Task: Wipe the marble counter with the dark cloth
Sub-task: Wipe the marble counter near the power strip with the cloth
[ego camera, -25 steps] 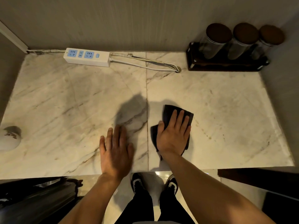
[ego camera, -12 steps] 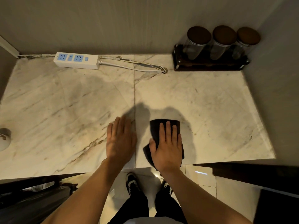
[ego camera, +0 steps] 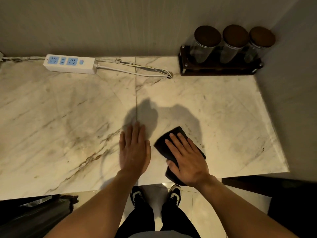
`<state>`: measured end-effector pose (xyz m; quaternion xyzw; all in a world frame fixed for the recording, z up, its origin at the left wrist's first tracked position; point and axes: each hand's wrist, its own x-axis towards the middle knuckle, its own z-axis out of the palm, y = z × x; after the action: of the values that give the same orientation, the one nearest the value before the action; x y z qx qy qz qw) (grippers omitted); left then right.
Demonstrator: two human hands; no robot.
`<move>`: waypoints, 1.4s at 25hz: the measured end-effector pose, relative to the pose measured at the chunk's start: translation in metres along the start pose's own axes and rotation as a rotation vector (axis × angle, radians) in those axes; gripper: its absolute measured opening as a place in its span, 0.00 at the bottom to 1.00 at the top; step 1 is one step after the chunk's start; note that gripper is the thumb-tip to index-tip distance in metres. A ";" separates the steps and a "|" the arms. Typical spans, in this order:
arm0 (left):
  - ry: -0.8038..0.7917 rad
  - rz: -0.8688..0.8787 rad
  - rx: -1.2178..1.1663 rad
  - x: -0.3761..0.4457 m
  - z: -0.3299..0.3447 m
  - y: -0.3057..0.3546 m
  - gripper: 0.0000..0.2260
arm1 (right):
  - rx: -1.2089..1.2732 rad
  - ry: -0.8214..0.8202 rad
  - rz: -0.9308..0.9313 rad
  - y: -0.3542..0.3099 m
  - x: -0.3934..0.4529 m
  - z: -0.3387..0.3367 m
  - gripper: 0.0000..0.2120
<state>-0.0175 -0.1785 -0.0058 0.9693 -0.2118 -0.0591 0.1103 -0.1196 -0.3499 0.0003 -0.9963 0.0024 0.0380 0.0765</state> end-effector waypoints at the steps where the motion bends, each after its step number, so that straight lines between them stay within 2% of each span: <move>1: -0.008 -0.005 0.017 0.000 0.001 0.000 0.26 | -0.006 -0.004 -0.010 0.003 0.003 -0.001 0.29; 8: -0.038 -0.026 0.064 0.002 0.002 0.003 0.26 | -0.003 -0.022 0.001 0.021 0.035 -0.006 0.29; 15: 0.057 0.005 0.025 0.002 0.001 0.003 0.23 | -0.016 -0.054 0.011 0.042 0.090 -0.012 0.30; 23: 0.049 -0.023 0.025 0.005 0.002 0.003 0.24 | -0.022 -0.061 0.063 0.057 0.136 -0.020 0.30; 28: 0.050 -0.020 -0.002 0.005 0.000 0.002 0.24 | 0.010 -0.055 0.191 0.066 0.167 -0.023 0.31; 35: 0.016 -0.009 0.015 0.006 -0.003 0.001 0.25 | 0.101 0.054 0.503 0.059 0.188 -0.021 0.30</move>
<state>-0.0120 -0.1819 -0.0030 0.9715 -0.2071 -0.0501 0.1042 0.0689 -0.4109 -0.0027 -0.9600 0.2541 0.0292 0.1142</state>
